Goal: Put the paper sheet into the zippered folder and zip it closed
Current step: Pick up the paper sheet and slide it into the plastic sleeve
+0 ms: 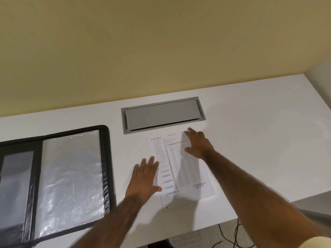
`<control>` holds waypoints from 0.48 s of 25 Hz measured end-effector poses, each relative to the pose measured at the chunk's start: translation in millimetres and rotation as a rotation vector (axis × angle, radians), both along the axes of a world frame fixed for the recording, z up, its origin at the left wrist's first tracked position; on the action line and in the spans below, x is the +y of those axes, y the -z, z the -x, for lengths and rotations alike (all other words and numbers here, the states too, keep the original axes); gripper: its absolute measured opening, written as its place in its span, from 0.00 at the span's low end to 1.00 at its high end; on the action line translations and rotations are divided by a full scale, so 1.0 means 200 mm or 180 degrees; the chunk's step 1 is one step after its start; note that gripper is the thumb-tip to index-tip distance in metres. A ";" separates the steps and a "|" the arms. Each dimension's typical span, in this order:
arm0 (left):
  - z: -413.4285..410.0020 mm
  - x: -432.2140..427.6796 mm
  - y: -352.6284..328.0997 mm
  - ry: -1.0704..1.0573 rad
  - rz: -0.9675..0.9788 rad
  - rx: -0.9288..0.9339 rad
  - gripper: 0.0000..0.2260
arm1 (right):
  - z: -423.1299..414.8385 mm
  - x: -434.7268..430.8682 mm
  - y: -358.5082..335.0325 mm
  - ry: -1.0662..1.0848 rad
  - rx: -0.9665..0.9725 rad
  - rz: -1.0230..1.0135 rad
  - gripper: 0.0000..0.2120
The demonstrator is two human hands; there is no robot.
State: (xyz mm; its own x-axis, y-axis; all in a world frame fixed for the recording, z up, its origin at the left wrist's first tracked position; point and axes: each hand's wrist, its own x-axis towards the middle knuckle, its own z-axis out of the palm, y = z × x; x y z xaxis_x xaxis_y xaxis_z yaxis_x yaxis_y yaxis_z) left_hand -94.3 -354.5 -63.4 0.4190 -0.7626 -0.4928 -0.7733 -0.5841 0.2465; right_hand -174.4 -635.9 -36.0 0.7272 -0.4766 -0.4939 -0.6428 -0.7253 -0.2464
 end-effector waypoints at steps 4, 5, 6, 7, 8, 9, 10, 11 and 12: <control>0.01 -0.02 -0.01 -0.0031 -0.0090 -0.0077 0.45 | -0.04 -0.03 0.00 -0.0037 0.0092 0.0096 0.37; 0.02 -0.03 -0.01 -0.0037 -0.0100 -0.0078 0.44 | -0.05 -0.03 0.00 -0.0015 0.0071 0.0100 0.37; 0.02 -0.03 -0.02 -0.0038 -0.0112 -0.0076 0.44 | -0.06 -0.03 0.00 0.0013 0.0049 0.0103 0.37; 0.02 -0.03 -0.02 -0.0034 -0.0130 -0.0075 0.44 | -0.07 -0.03 0.00 0.0045 0.0024 0.0105 0.37; 0.02 -0.04 -0.03 -0.0030 -0.0151 -0.0068 0.44 | -0.08 -0.03 0.00 0.0089 -0.0012 0.0095 0.36; 0.02 -0.04 -0.03 -0.0030 -0.0170 -0.0054 0.44 | -0.09 -0.04 0.00 0.0157 -0.0060 0.0053 0.36; 0.03 -0.04 -0.04 -0.0030 -0.0184 -0.0037 0.44 | -0.10 -0.05 -0.01 0.0258 -0.0124 -0.0044 0.36; 0.03 -0.04 -0.05 -0.0025 -0.0196 -0.0027 0.44 | -0.11 -0.05 -0.02 0.0381 -0.0200 -0.0199 0.36; 0.03 -0.04 -0.05 -0.0017 -0.0205 -0.0027 0.44 | -0.11 -0.06 -0.02 0.0482 -0.0266 -0.0367 0.36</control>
